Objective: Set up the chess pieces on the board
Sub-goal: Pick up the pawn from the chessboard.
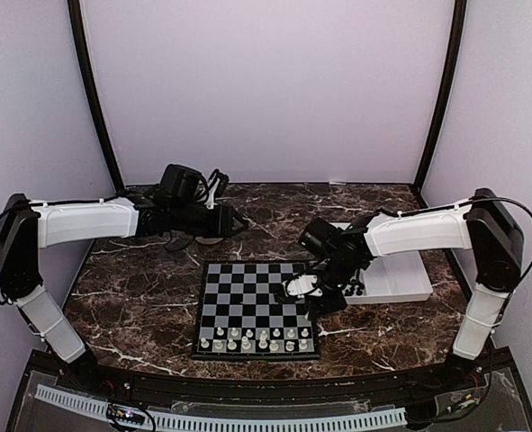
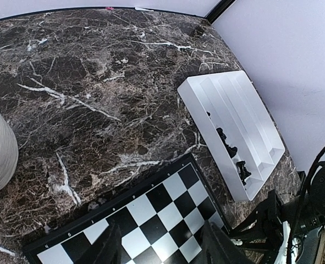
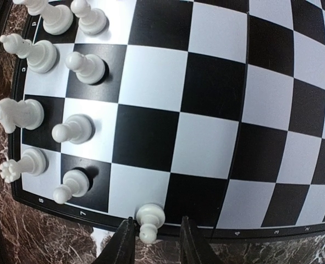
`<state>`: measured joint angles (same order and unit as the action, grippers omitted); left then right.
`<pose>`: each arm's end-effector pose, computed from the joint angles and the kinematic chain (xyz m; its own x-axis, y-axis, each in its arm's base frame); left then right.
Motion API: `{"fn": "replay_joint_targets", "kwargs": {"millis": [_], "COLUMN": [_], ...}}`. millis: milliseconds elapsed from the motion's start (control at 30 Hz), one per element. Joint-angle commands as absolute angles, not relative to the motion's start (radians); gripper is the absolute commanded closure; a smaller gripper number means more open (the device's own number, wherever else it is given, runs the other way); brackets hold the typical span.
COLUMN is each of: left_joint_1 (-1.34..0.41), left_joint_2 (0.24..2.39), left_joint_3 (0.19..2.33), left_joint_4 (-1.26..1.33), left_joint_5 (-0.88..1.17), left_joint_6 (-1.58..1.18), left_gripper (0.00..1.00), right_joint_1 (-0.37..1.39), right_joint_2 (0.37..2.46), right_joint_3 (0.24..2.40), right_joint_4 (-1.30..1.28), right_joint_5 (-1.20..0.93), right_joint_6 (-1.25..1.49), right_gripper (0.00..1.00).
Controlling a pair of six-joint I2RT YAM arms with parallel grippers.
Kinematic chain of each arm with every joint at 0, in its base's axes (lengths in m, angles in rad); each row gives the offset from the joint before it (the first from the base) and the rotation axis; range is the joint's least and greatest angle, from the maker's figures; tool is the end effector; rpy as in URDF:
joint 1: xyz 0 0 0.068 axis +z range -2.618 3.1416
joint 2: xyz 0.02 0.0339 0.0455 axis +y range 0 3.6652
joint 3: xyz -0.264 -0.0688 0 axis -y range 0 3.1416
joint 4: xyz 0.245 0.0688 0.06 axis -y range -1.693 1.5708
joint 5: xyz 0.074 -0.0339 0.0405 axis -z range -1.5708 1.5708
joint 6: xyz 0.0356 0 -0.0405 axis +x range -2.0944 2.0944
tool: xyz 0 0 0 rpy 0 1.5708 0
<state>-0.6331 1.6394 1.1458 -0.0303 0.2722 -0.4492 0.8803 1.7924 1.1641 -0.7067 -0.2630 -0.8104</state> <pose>0.2975 -0.2302 0.2595 -0.6923 -0.0108 -0.7216 0.5073 0.7039 -0.4972 0.2074 0.2656 0.1702 0.1406 -0.9283 -0.3442 -0.9884 -0.1515 0.0050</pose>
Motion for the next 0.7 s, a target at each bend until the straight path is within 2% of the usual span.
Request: {"fn": "replay_joint_targets", "kwargs": {"millis": [0,267,533,667], "left_joint_1": [-0.637,-0.635,-0.634,-0.635], "left_joint_2": [1.591,1.582,1.573,1.574], "left_joint_3": [1.129,1.111,1.096,1.092], "left_joint_4": [-0.017,-0.014,-0.013,-0.011], "left_joint_5": [0.271,0.27,0.272,0.271], "left_joint_6": [-0.445,-0.443,-0.439,-0.435], "left_gripper": [0.48,0.48,0.47,0.48], "right_joint_1": [0.912,0.928,0.928,0.928], "right_joint_2": [1.826,1.844,1.818,1.803], "right_joint_3": [1.203,1.234,1.237,1.236], "right_joint_4": [-0.7,-0.736,-0.785,-0.793], "right_joint_5": [-0.256,-0.248,-0.214,-0.211], "right_joint_6": [-0.805,-0.799,-0.788,-0.778], "right_gripper": [0.71,0.81,0.75,0.75]}}
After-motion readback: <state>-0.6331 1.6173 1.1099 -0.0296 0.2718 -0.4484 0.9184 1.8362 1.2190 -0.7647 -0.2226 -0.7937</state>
